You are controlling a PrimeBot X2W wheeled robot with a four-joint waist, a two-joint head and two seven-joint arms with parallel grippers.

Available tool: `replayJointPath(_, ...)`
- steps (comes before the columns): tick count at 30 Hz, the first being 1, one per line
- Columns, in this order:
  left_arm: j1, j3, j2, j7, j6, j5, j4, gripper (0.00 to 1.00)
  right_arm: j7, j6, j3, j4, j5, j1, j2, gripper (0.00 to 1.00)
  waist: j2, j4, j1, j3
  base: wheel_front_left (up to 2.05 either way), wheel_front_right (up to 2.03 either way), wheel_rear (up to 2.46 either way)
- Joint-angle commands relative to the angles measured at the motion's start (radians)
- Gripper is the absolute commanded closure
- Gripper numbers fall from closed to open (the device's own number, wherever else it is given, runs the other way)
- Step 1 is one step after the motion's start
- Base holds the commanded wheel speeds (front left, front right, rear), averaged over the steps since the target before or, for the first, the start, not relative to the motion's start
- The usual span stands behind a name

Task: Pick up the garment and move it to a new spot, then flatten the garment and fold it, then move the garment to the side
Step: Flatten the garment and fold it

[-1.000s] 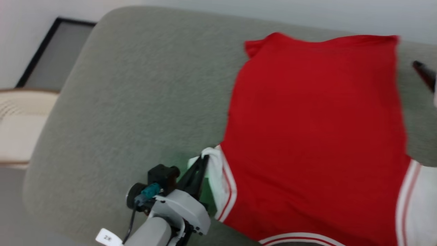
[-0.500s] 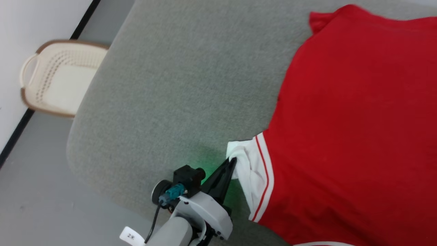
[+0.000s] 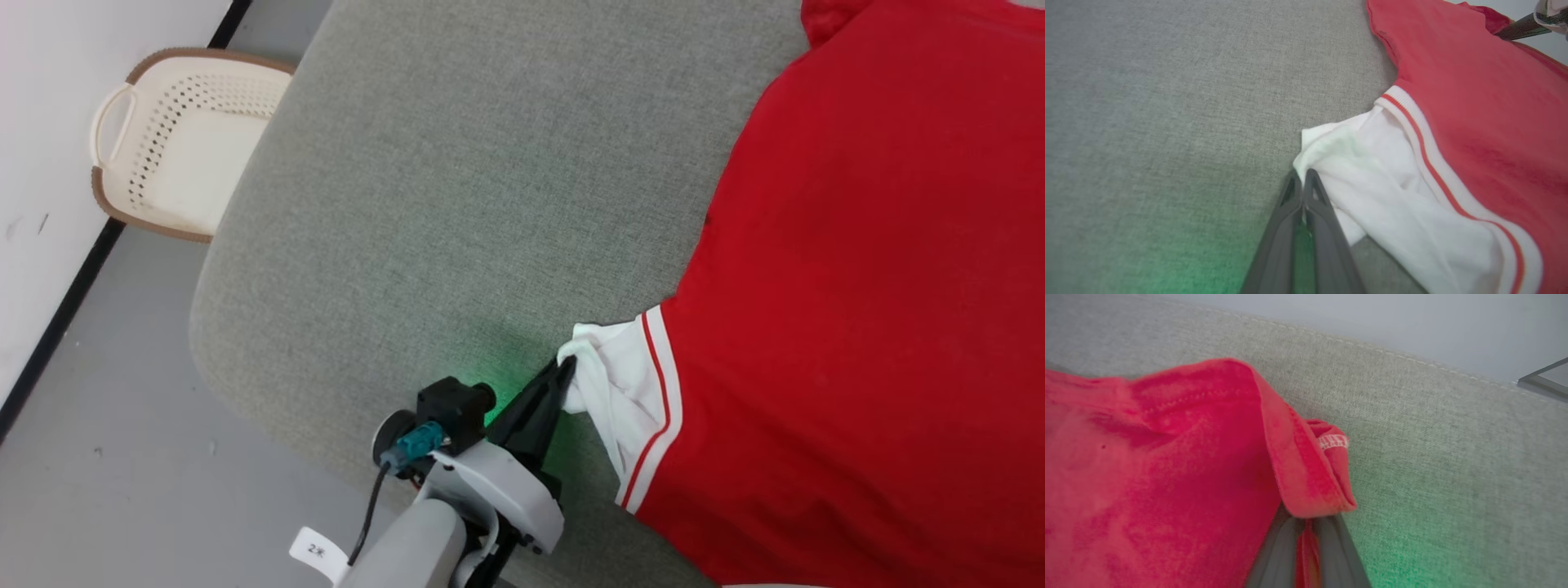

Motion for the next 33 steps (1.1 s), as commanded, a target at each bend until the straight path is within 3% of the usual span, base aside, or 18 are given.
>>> replayJointPath(1,0.004,0.014,0.009,0.008,0.003,0.006,0.032,1.0,0.016,0.003,0.01,0.057,-0.009,0.072,0.027,1.0,0.0,-0.016,0.0,-0.021,0.0,0.0,0.0)
replayJointPath(7,-0.02,0.055,0.008,0.009,-0.005,0.014,0.068,1.0,0.011,0.003,0.0,0.053,0.012,0.036,0.056,1.0,0.0,-0.065,0.0,-0.053,0.0,0.0,0.0)
replayJointPath(13,-0.015,0.091,0.028,0.008,-0.006,0.027,0.113,1.0,0.03,0.003,0.067,-0.027,0.077,0.128,0.061,1.0,0.0,-0.14,0.0,-0.125,0.0,0.0,0.0)
replayJointPath(24,0.035,0.151,0.075,0.005,-0.009,0.028,0.145,1.0,0.081,0.001,0.128,-0.313,0.308,0.386,-0.067,1.0,0.0,-0.266,0.0,-0.249,0.0,0.0,0.0)
replayJointPath(29,0.066,0.176,0.096,0.005,-0.01,0.029,0.143,1.0,0.106,0.001,0.107,-0.456,0.39,0.561,-0.125,1.0,0.0,-0.313,0.0,-0.285,0.0,0.0,0.0)
replayJointPath(33,0.089,0.196,0.111,0.005,-0.01,0.031,0.137,1.0,0.119,0.001,0.055,-0.564,0.44,0.717,-0.137,1.0,0.0,-0.348,0.0,-0.309,0.0,0.0,0.0)
